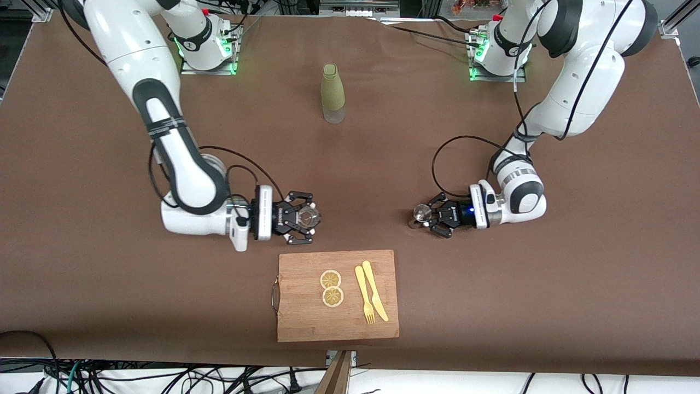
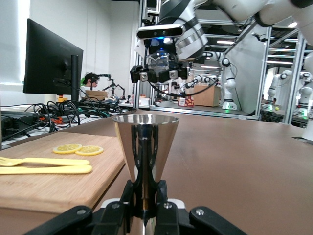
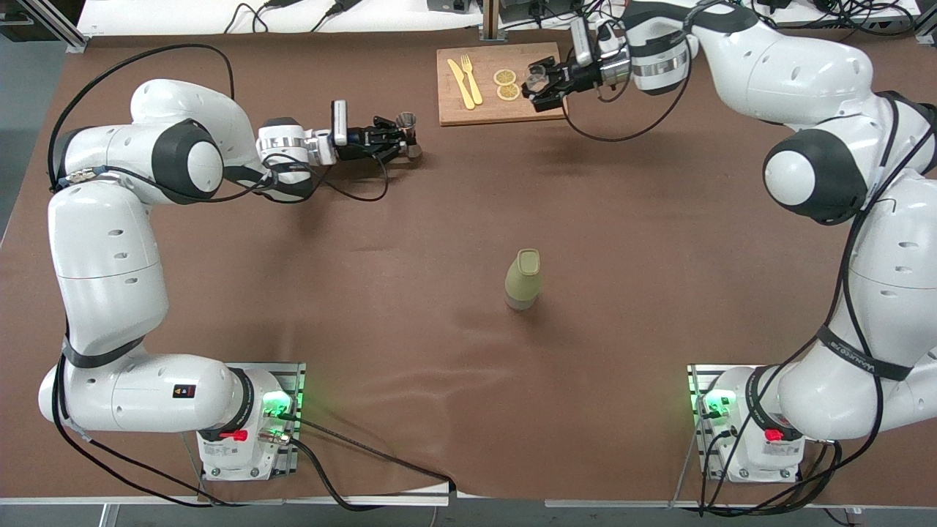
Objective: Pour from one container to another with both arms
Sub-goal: 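Lift the glass cup with the right gripper while the left gripper lifts the jigger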
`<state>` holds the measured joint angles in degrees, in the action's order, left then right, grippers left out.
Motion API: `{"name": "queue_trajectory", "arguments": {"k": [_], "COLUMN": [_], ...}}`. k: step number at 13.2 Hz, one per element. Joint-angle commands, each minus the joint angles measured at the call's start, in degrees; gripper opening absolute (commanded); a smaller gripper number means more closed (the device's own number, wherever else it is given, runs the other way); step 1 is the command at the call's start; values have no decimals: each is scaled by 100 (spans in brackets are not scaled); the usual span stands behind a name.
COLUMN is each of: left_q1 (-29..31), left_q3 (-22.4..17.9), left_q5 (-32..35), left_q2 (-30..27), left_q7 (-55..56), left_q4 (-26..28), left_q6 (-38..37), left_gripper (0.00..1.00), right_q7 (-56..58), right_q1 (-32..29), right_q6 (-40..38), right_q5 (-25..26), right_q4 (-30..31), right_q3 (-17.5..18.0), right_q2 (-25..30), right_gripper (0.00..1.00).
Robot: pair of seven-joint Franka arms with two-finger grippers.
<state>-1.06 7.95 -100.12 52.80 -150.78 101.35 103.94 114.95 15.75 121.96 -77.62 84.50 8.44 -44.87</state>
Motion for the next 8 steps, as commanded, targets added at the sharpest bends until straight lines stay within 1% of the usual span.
{"name": "queue_trajectory", "arguments": {"k": [1, 3, 4, 6, 8], "left_q1": [-35, -35, -44, -228, -281], "left_q3": [328, 601, 689, 743, 970], "left_q5": [-289, -402, -551, -727, -834], "left_q2": [-165, -165, -156, -156, -165], "left_q7": [-92, -92, -101, -119, -136], "left_q4": [122, 113, 122, 122, 113], "left_q6": [590, 986, 1135, 1434, 1715], "left_gripper": [0, 0, 0, 0, 0], "right_q7": [-524, -666, -675, -684, -684], "right_q1": [409, 630, 735, 885, 1087], "right_q6": [520, 880, 995, 1136, 1452], "right_q5": [-25, -34, -25, -25, -34], "right_q4": [-170, -189, -189, -197, -189], "right_q3": [-53, -53, -62, -62, -62], "right_q2": [74, 57, 57, 22, -13], "right_gripper": [0, 0, 0, 0, 0]}}
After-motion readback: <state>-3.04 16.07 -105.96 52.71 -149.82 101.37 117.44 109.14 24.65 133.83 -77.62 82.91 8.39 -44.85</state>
